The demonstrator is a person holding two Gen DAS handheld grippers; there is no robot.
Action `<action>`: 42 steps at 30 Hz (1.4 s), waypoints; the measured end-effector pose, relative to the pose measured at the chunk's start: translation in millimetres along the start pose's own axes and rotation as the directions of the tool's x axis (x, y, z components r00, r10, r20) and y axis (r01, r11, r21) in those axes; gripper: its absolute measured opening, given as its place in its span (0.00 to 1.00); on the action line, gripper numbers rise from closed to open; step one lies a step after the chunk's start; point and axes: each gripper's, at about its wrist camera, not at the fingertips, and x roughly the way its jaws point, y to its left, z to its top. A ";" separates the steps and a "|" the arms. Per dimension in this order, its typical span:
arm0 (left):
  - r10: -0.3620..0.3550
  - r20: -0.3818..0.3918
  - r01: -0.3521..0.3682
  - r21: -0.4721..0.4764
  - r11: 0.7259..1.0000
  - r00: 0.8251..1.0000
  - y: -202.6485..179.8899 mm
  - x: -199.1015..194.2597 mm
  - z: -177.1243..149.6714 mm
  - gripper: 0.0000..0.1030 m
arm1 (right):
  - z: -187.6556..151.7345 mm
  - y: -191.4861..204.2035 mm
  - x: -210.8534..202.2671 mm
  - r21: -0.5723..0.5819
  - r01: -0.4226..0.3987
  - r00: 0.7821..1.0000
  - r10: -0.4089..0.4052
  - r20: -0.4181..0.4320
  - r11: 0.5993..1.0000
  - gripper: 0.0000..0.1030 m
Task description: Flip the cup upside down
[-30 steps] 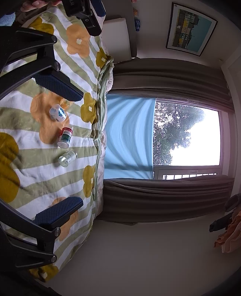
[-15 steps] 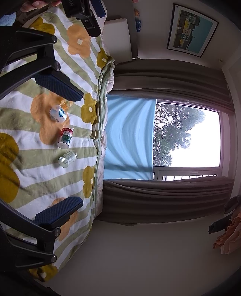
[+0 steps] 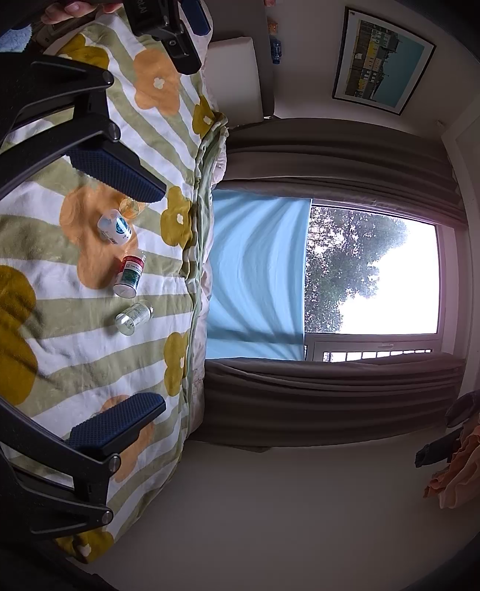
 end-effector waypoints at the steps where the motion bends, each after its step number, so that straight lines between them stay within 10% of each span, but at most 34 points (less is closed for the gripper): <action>1: 0.000 0.000 0.000 0.000 1.000 1.000 0.0 -0.3 -0.3 1.00 | 0.0 0.0 -0.1 0.000 0.000 1.000 0.000 0.000 1.000 1.00; 16: -0.008 -0.052 0.008 -0.002 1.000 0.999 2.8 12.8 -13.2 1.00 | -3.3 4.2 4.1 0.000 -0.002 1.000 0.002 -0.014 1.000 1.00; 26: -0.063 -0.180 0.067 0.021 0.998 0.982 -5.9 95.4 -12.7 1.00 | -21.6 -8.1 37.5 0.001 -0.010 0.998 0.010 -0.069 1.000 1.00; 37: -0.077 -0.464 0.161 0.144 0.976 0.882 -29.0 288.6 -32.6 1.00 | -53.4 -16.0 105.4 0.025 -0.037 0.985 0.040 -0.167 0.999 1.00; 42: -0.046 -0.592 0.201 0.199 0.959 0.805 -41.8 369.8 -55.7 1.00 | -72.9 -15.8 134.9 0.032 -0.060 0.975 0.065 -0.211 0.998 1.00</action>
